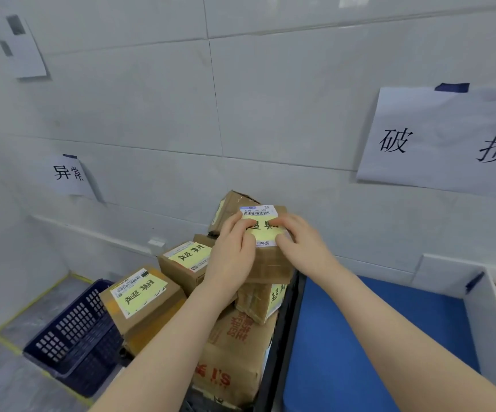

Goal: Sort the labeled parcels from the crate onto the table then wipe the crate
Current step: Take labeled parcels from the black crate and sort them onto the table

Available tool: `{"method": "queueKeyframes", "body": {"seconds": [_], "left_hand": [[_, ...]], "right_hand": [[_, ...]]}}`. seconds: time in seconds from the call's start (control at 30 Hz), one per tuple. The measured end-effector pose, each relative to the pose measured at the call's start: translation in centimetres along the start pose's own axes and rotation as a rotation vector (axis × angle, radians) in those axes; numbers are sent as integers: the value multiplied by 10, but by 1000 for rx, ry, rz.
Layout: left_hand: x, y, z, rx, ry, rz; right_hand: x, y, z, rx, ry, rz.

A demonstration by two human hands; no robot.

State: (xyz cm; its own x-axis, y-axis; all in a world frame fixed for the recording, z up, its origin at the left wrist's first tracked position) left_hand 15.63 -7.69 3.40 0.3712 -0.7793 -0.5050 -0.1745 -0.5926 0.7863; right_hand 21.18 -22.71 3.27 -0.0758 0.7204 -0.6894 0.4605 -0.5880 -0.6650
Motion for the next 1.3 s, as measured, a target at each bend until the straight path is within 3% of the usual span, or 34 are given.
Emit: {"method": "queueKeyframes", "body": {"seconds": [0.27, 0.43, 1.07, 1.3], "left_hand": [[-6, 45, 40, 267, 143, 37], [20, 67, 70, 387, 87, 74], [159, 133, 144, 439, -269, 261], [213, 185, 158, 479, -268, 265]], "right_hand": [[-41, -32, 57, -167, 247, 43], [-66, -23, 109, -161, 358, 95], [-146, 62, 258, 107, 597, 264], [-202, 98, 291, 116, 648, 246]]}}
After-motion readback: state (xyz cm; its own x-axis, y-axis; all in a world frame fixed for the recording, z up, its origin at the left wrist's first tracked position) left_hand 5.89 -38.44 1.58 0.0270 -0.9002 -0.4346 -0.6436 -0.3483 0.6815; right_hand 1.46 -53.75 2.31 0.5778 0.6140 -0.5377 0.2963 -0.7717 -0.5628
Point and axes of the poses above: each hand's wrist, its own z-axis away from the middle knuckle, its own x-axis out of the palm, y = z × x, the point moved 2 cm from there along -z, towards the middle knuckle, and after that the axes turned 7 degrees about z, right-handed, at the moved point
